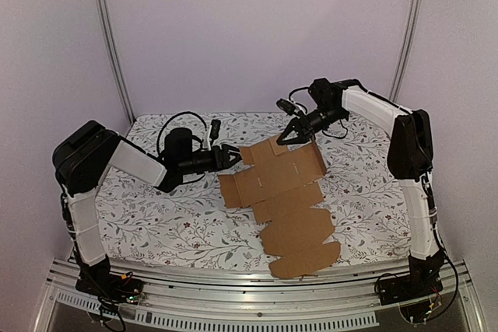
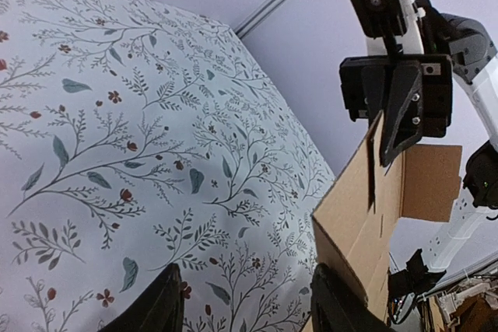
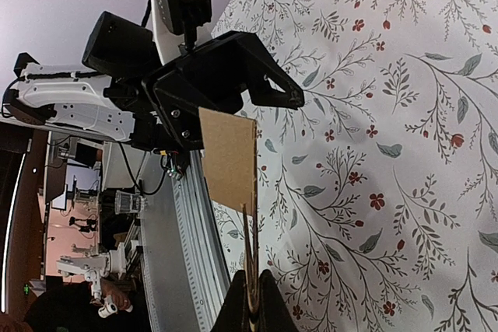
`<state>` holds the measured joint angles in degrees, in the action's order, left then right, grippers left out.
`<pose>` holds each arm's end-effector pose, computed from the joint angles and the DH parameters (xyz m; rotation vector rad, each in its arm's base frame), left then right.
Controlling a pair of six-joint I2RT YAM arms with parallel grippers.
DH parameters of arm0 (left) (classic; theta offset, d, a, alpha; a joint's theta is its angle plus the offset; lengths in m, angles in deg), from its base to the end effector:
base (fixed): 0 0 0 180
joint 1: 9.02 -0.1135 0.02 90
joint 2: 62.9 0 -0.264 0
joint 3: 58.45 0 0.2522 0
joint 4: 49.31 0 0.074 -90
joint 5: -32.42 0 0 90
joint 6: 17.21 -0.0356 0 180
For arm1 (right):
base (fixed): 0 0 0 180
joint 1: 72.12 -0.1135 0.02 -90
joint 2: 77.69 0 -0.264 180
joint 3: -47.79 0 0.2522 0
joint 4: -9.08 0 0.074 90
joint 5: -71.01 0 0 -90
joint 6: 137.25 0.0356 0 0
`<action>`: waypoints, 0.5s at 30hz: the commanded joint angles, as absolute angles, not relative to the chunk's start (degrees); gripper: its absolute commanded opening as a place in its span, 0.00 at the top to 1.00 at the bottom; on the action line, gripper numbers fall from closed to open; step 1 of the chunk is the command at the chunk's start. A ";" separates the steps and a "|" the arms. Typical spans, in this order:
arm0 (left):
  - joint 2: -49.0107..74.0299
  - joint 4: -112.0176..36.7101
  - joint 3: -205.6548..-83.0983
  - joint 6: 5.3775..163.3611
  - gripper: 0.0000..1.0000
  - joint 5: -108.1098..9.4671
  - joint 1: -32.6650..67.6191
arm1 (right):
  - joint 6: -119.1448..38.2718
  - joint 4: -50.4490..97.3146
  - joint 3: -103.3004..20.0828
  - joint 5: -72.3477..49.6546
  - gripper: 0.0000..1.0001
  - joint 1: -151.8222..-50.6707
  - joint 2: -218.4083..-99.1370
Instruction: Fold the paper box
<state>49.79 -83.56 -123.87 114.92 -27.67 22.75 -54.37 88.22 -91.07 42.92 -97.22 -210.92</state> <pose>0.3266 -0.2231 0.1482 0.2364 1.9797 -1.3485 0.4191 0.2310 0.2436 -0.9376 2.4328 1.5976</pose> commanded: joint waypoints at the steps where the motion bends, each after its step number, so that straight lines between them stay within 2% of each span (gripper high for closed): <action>1: 52.28 -89.25 -126.32 117.15 0.45 -20.77 22.00 | -53.33 86.54 -89.66 45.26 1.00 -97.44 -213.16; 10: 55.71 -93.97 -128.85 121.25 0.47 -11.94 22.34 | -52.02 85.26 -89.27 46.98 1.00 -97.00 -213.75; 15: 57.16 -96.05 -129.92 122.86 0.48 -10.72 22.78 | -51.83 84.62 -87.92 52.88 1.00 -97.06 -213.41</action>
<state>55.69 -91.80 -128.37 121.04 -14.16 22.40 -52.44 86.32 -89.32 47.21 -97.03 -212.25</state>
